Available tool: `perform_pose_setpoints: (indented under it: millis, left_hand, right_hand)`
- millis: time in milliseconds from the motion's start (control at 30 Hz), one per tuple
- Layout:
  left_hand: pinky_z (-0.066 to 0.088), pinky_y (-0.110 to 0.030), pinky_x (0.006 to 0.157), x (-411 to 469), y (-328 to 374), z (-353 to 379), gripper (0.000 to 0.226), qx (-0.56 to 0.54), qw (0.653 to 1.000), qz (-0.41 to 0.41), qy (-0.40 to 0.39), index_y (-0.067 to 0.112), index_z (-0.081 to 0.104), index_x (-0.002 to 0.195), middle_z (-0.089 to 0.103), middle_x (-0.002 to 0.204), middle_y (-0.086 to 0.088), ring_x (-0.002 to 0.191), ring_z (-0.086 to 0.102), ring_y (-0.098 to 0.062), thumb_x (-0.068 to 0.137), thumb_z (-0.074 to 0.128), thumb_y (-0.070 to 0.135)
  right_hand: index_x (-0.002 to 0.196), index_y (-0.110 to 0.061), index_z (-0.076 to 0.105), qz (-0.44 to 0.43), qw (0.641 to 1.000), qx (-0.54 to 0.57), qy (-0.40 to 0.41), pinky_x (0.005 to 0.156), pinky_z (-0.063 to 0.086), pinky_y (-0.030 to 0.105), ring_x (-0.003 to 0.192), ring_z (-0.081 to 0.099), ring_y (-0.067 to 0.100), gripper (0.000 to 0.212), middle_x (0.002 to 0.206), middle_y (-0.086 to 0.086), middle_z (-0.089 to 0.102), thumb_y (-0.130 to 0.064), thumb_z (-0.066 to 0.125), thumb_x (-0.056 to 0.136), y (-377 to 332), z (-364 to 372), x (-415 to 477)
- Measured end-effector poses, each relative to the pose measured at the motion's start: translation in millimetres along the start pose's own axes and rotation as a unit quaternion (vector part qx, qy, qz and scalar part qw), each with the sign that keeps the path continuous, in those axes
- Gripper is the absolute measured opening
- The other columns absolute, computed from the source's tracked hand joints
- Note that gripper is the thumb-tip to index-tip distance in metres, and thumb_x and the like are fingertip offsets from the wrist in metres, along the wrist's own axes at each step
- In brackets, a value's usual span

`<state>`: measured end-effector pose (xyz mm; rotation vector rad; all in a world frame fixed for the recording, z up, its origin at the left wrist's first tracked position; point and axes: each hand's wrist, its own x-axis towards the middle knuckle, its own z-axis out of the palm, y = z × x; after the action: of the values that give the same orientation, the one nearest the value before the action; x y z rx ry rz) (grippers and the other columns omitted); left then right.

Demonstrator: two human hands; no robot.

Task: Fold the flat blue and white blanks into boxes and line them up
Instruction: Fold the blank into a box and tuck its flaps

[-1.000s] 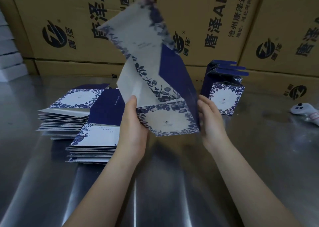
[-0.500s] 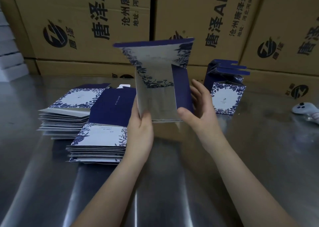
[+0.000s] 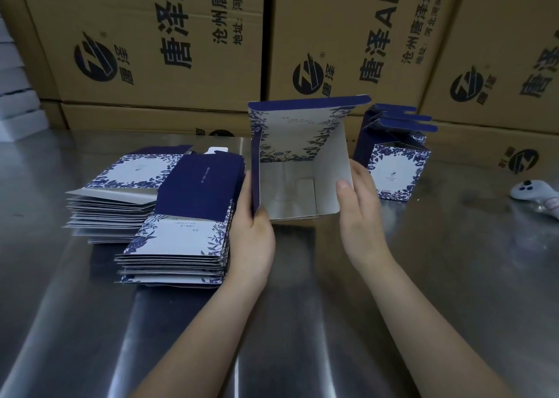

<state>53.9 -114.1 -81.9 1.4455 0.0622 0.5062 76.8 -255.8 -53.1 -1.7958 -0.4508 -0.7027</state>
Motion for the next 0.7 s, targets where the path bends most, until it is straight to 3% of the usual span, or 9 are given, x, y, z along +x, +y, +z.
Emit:
perform_pose_setpoints:
  millis: [100,167,267,367,467,567,700]
  left_hand:
    - [0.033,-0.014,0.109,-4,0,2,0.057,0.025,1.0,0.007,0.01,0.04,0.037,0.15,0.045,0.148,0.022,0.134,0.041,0.003,0.103,0.038,0.009]
    - [0.031,0.0,0.095,-6,1,3,0.056,0.039,0.999,0.002,0.015,0.037,0.036,0.151,0.044,0.148,0.022,0.126,0.041,0.01,0.103,0.038,0.008]
    - [0.03,0.002,0.092,-7,0,4,0.058,0.056,0.998,0.002,0.024,0.034,0.036,0.152,0.045,0.148,0.018,0.118,0.046,0.012,0.102,0.038,0.004]
    - [0.035,-0.009,0.099,-11,0,5,0.057,0.066,0.998,0.01,0.019,0.031,0.034,0.153,0.047,0.148,0.009,0.125,0.049,-0.002,0.102,0.04,0.005]
    - [0.04,-0.04,0.113,-14,0,5,0.052,0.06,0.998,0.02,-0.001,0.021,0.033,0.153,0.049,0.148,-0.002,0.135,0.049,-0.018,0.103,0.045,0.011]
    - [0.04,-0.037,0.112,-12,2,5,0.054,0.025,1.0,-0.003,-0.003,0.018,0.04,0.15,0.055,0.142,-0.006,0.129,0.054,-0.017,0.098,0.05,0.007]
    - [0.038,-0.031,0.113,-18,2,11,0.058,0.043,0.999,-0.008,0.017,0.031,0.04,0.15,0.054,0.144,0.009,0.132,0.049,-0.009,0.099,0.042,0.003]
  right_hand:
    - [0.131,-0.008,0.053,-0.041,0.994,-0.065,0.081,0.102,0.039,0.04,0.119,0.046,0.011,0.046,0.125,0.007,0.052,-0.015,0.046,0.086,-9,4,-2]
    - [0.125,-0.001,0.055,-0.103,0.978,-0.107,0.146,0.095,0.042,0.047,0.112,0.049,0.022,0.047,0.117,0.014,0.053,-0.004,0.052,0.078,-19,8,-6]
    - [0.103,0.005,0.062,-0.214,0.938,-0.161,0.219,0.076,0.044,0.053,0.094,0.052,0.031,0.032,0.099,0.021,0.055,0.006,0.054,0.072,-36,12,-14]
    - [0.081,0.004,0.065,-0.306,0.924,-0.135,0.185,0.065,0.046,0.043,0.074,0.055,0.032,0.02,0.081,0.018,0.057,0.011,0.048,0.073,-53,23,-27]
    - [0.078,-0.001,0.059,-0.232,0.96,-0.12,0.098,0.066,0.04,0.021,0.072,0.051,0.019,0.019,0.076,0.009,0.056,0.006,0.041,0.077,-60,41,-37]
    - [0.097,-0.008,0.058,-0.069,0.979,-0.192,0.015,0.071,0.032,0.02,0.086,0.052,0.017,0.022,0.094,0.003,0.055,-0.001,0.043,0.081,-54,46,-33]
    - [0.124,-0.015,0.051,0.066,0.938,-0.319,-0.122,0.076,0.036,0.028,0.105,0.052,0.024,0.034,0.121,0.008,0.051,-0.017,0.047,0.09,-39,40,-14]
